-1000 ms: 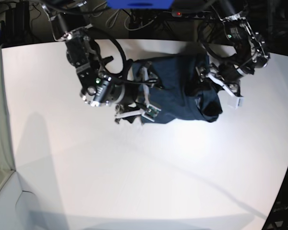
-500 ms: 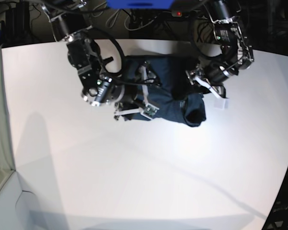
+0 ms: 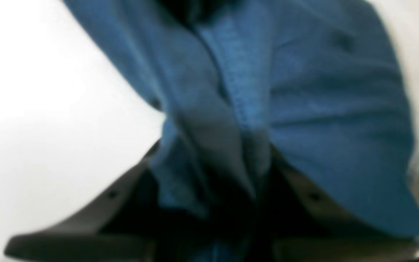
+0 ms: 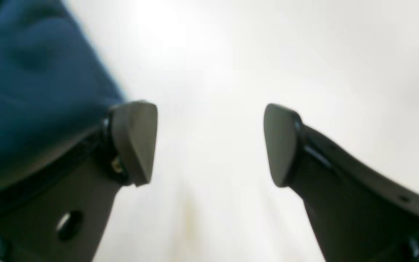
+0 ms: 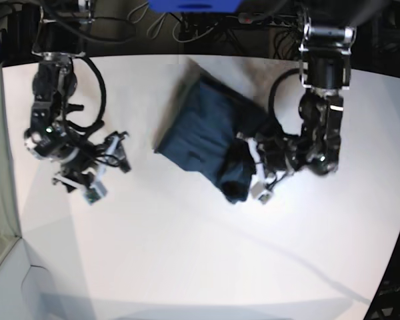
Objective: Layout the t-shirt on the table in an organized manner, then fold the t-shirt properly
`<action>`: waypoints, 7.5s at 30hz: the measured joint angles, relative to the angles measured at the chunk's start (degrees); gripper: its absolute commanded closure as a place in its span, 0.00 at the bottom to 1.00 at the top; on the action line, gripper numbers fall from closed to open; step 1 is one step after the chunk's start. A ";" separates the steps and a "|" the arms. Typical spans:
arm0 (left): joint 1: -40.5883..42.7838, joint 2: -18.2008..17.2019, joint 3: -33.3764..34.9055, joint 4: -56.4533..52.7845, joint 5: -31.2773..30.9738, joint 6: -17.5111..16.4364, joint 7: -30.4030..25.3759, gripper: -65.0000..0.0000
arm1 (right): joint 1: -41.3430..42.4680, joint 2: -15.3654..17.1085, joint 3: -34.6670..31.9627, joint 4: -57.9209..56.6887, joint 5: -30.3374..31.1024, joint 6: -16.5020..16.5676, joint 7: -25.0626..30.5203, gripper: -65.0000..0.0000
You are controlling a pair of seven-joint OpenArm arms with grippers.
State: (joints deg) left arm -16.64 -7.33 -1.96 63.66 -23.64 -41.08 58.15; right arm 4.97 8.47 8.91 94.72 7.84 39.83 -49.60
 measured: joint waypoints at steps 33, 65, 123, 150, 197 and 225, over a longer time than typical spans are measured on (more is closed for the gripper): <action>-14.12 11.50 46.95 -10.05 41.18 1.16 -32.50 0.98 | -18.36 -3.56 32.98 9.79 -0.02 -0.02 -0.33 0.30; -12.41 8.98 30.34 13.55 43.58 0.63 -28.61 0.20 | -18.05 -3.56 30.69 9.81 -0.11 -0.04 -0.20 0.30; 10.88 15.69 -7.26 31.47 18.34 1.36 -6.51 1.00 | -10.60 -14.99 0.42 -6.99 1.44 0.20 6.47 1.00; -19.12 9.51 -26.08 -19.87 19.34 1.92 -33.81 1.00 | -12.00 -13.38 0.35 -7.06 2.54 0.31 7.28 1.00; 42.82 5.49 -73.75 36.00 14.75 0.81 -10.38 1.00 | -20.46 -10.40 12.83 6.12 -0.39 0.17 2.71 1.00; 44.39 2.58 -73.81 35.28 14.67 0.79 -10.58 1.00 | -27.08 -10.69 10.21 6.25 0.13 0.22 10.78 1.00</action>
State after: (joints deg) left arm 27.75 -4.75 -75.77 98.94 -8.97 -40.29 47.57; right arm -22.11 -2.22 19.11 100.97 7.97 40.05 -38.83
